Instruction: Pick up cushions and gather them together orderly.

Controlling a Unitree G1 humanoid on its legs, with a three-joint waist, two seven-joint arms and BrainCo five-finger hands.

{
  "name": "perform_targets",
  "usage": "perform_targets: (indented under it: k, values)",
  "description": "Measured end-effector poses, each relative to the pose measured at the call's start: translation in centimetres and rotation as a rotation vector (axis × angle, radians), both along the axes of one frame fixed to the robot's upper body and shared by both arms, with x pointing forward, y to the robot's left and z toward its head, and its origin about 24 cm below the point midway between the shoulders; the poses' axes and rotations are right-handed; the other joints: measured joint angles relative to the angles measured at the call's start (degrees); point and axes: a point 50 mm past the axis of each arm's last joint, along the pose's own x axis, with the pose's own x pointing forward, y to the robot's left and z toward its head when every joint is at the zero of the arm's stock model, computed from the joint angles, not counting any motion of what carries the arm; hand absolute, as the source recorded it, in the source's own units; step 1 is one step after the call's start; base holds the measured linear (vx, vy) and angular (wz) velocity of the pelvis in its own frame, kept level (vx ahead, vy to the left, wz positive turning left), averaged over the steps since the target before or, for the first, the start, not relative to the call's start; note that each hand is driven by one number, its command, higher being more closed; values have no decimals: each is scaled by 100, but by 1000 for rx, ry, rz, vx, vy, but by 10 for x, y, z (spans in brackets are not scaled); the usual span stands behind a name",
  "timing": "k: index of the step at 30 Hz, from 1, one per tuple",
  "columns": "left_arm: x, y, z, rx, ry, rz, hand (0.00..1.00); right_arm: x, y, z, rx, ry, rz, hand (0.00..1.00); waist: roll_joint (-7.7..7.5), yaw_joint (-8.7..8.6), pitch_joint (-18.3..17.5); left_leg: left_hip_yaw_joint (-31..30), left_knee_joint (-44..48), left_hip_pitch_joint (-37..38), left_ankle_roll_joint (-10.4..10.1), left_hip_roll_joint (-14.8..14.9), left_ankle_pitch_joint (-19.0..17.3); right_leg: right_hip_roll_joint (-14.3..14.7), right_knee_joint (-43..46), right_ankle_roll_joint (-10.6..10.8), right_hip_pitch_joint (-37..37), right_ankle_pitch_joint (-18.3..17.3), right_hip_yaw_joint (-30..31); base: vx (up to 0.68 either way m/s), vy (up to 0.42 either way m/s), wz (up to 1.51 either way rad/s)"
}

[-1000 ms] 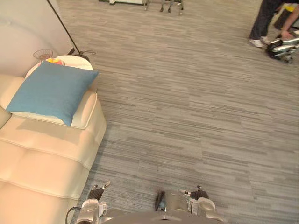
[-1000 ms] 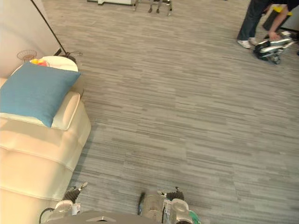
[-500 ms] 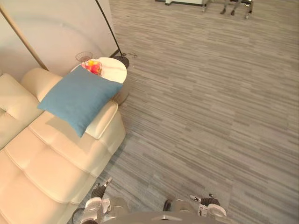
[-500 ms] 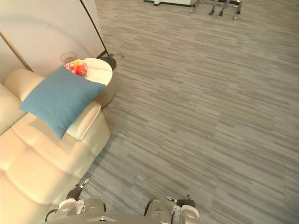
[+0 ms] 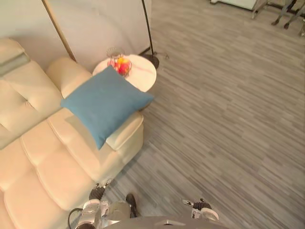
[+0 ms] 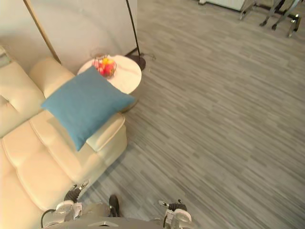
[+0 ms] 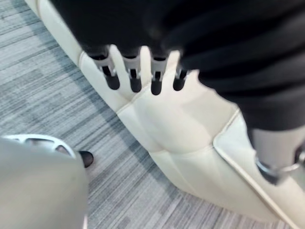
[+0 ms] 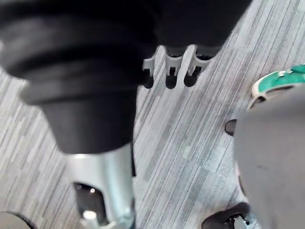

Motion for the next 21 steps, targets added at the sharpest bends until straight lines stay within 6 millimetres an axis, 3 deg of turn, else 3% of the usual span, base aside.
perform_targets:
  k: [2, 3, 4, 6, 7, 8, 10, 11, 12, 13, 15, 17, 21]
  values:
    - [-1, 4, 0, 8, 1, -1, 0, 4, -2, 2, 1, -15, 8, 0, -59, -42, -1, -83, -150, 219, 72, -190, -78, -419, 1576, 32, -659, 86, 229, 114, 55, 14]
    - [-1, 5, 0, 12, 4, -4, 0, 7, -2, 2, 2, -26, 12, 0, -148, -120, 47, -194, -158, 298, 153, -265, -165, -567, 2171, -13, -908, -87, 348, 99, 21, 35]
    - [-2, 7, 0, 17, 8, -4, 0, 9, -1, 3, 1, -30, 21, 0, -123, -135, 71, -248, -151, 321, 154, -269, -186, -585, 2310, -33, -1001, -272, 380, 87, -15, 49]
    - [-5, 13, 0, 31, 18, 3, 0, 11, 0, 3, -4, -31, 51, 0, -154, -144, 67, -512, -160, 528, 109, -164, -258, -346, 2149, -155, -1270, -903, 279, 128, -61, 55]
    - [-6, 13, 0, 32, 20, 4, 0, 12, -1, 3, -5, -32, 51, 0, -142, -147, 70, -569, -161, 571, 87, -119, -271, -254, 1973, -184, -1309, -962, 251, 153, -110, 67]
    - [-7, 13, 0, 33, 22, 6, 0, 12, -1, 4, -6, -33, 52, 0, -101, -159, 73, -747, -143, 625, 3, 50, -319, 39, 1315, -210, -1454, -1002, 280, 100, -98, 52]
    - [-7, 14, 0, 34, 25, 6, 0, 13, -1, 4, -6, -35, 54, 0, -105, -158, 71, -906, -138, 634, -127, 184, -355, 291, 404, -232, -1532, -783, 424, 139, -199, 61]
    - [-8, 18, 0, 44, 29, 6, 0, 10, 0, 3, -5, -23, 59, 0, -244, -164, 40, -1093, -113, 655, -286, 119, -417, 370, -633, -226, -1495, -158, 681, 145, -216, 66]
    - [-8, 20, 0, 49, 30, 6, 0, 8, 1, 2, -2, -15, 63, 0, -330, -168, 25, -1141, -103, 666, -340, 66, -442, 341, -750, -232, -1488, 299, 758, 223, -248, 69]
    - [-8, 19, -1, 47, 35, 12, 0, 5, -1, 1, -10, -3, 70, 0, -322, -173, -11, -1292, -56, 694, -443, 110, -460, 359, -728, -259, -1412, 542, 695, 152, -144, 38]
    - [-10, 10, -3, 23, 38, 20, 0, 7, -12, 4, -48, 0, 94, 0, -77, -114, -6, -1285, -45, 663, -591, 336, -537, 542, -736, -338, -1418, 416, 573, 207, -181, 11]
    - [-11, 5, -4, 2, 39, 38, 0, 9, -17, 6, -64, -6, 97, 0, 60, -144, 6, -1400, -107, 665, -633, 415, -548, 635, -672, -341, -1410, 351, 512, 197, -149, 7]
    - [-10, 4, -4, -4, 36, 47, 0, 6, -15, 5, -60, 4, 102, 0, 16, -172, -18, -1634, -298, 759, -700, 484, -506, 669, -500, -379, -1362, 98, 368, 135, -85, 27]
